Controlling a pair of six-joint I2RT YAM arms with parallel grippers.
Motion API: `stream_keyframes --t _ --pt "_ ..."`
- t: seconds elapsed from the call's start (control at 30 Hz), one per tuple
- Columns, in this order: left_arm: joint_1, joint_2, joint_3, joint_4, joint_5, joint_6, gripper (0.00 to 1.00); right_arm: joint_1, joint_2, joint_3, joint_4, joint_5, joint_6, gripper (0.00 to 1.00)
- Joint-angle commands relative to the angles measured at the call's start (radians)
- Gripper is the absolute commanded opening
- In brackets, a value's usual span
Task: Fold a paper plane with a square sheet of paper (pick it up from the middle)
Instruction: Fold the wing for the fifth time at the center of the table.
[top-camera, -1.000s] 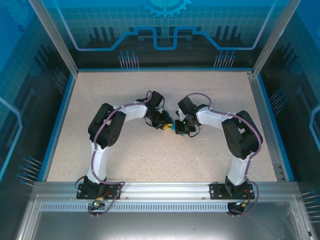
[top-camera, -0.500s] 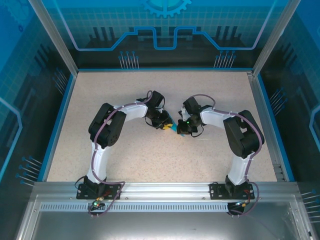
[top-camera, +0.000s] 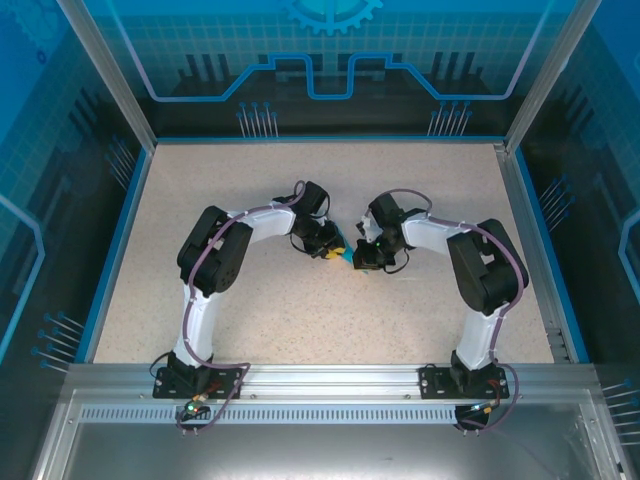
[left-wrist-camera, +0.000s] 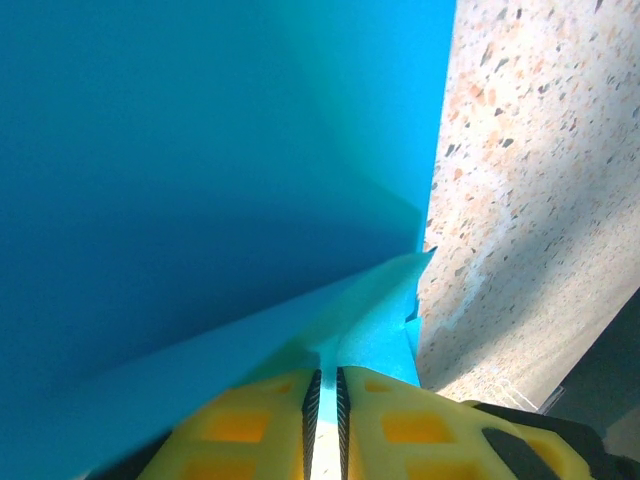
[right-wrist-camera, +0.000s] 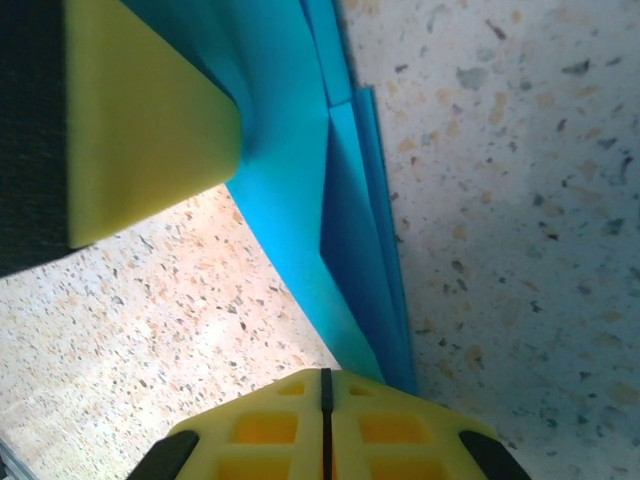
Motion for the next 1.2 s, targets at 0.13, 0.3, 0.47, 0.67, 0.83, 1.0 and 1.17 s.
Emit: stream_keyframes --t 0.13,0.3,0.47,0.67,0.83,1.0,1.17 --pt "-0.002 0.065 0.002 -0.096 -0.079 0.021 0.17 -0.041 0.01 -0.032 -0.052 -0.02 -0.025 0.08" --pt "-0.002 0.072 0.012 -0.099 -0.08 0.02 0.17 -0.066 -0.016 -0.076 -0.046 -0.038 -0.034 0.08" --pt "-0.003 0.077 0.015 -0.105 -0.082 0.022 0.17 -0.096 -0.02 -0.109 -0.011 -0.088 -0.033 0.07" --pt "-0.002 0.077 0.021 -0.109 -0.081 0.027 0.17 -0.118 -0.033 -0.136 0.055 -0.213 -0.038 0.07" --pt "-0.003 0.076 0.021 -0.107 -0.081 0.026 0.17 -0.111 -0.105 -0.1 0.09 -0.278 -0.035 0.09" --pt "-0.003 0.074 0.019 -0.105 -0.079 0.027 0.17 -0.098 -0.039 -0.049 0.061 -0.24 -0.048 0.09" --pt "-0.003 0.071 0.014 -0.107 -0.079 0.028 0.17 -0.08 0.003 -0.031 0.045 -0.203 -0.053 0.09"
